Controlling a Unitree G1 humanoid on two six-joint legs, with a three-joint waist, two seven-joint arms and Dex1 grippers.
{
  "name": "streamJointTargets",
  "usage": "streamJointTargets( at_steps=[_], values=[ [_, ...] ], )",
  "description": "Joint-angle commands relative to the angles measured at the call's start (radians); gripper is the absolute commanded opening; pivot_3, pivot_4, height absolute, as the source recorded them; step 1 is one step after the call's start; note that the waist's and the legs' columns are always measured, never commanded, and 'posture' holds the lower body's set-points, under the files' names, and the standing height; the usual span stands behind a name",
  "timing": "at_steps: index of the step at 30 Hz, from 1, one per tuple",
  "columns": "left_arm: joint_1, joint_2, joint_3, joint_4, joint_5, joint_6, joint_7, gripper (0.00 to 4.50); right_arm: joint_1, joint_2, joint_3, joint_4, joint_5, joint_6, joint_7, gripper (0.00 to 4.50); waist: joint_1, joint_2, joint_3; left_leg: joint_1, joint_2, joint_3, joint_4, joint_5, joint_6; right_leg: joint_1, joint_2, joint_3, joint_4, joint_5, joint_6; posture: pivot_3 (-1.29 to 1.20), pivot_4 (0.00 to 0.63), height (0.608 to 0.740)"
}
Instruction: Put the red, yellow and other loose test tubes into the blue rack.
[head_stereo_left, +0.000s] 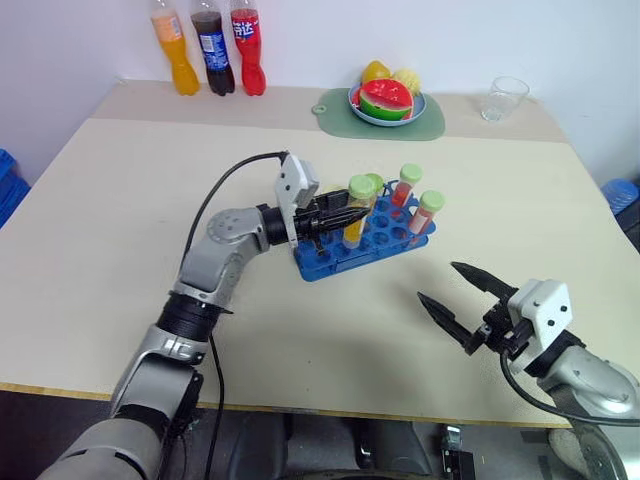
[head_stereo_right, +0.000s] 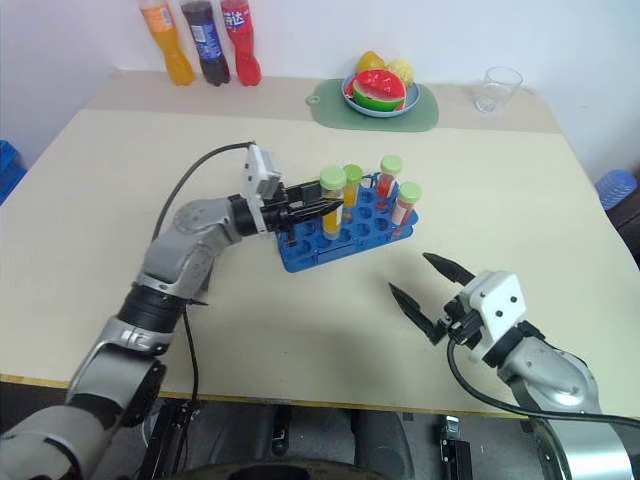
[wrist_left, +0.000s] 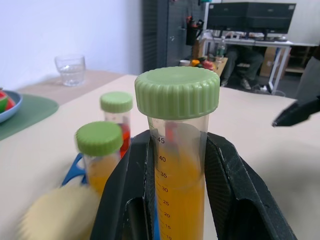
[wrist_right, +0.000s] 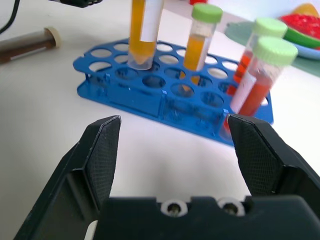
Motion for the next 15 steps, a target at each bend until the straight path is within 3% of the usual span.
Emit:
streamJointTargets(
  at_steps=[1, 6, 15],
  values=[
    [-0.012, -0.043, 0.004, 0.007, 0.033, -0.033, -0.002, 0.86, 0.064, 0.021, -0.037, -0.076, 0.002, 0.003, -0.026, 3.76, 0.000, 0.000, 0.000, 0.000, 0.000, 0.000, 0.000, 0.000, 0.000, 0.000, 0.000, 0.000, 0.000, 0.000, 0.000, 0.00, 0.150, 0.740],
    [-0.014, -0.088, 0.014, 0.024, 0.068, -0.044, 0.008, 0.86, 0.133, 0.043, -0.057, -0.114, 0.000, -0.006, -0.044, 3.76, -0.002, 0.000, 0.000, 0.000, 0.000, 0.000, 0.000, 0.000, 0.000, 0.000, 0.000, 0.000, 0.000, 0.000, 0.000, 0.00, 0.150, 0.740],
    [-0.051, -0.182, 0.011, 0.179, 0.150, -0.120, 0.037, 0.86, 0.125, 0.045, -0.043, -0.120, -0.006, -0.002, -0.066, 3.76, 0.002, 0.000, 0.000, 0.000, 0.000, -0.001, 0.000, 0.000, 0.000, 0.001, 0.000, 0.000, 0.000, 0.000, -0.001, 0.00, 0.150, 0.740]
  ],
)
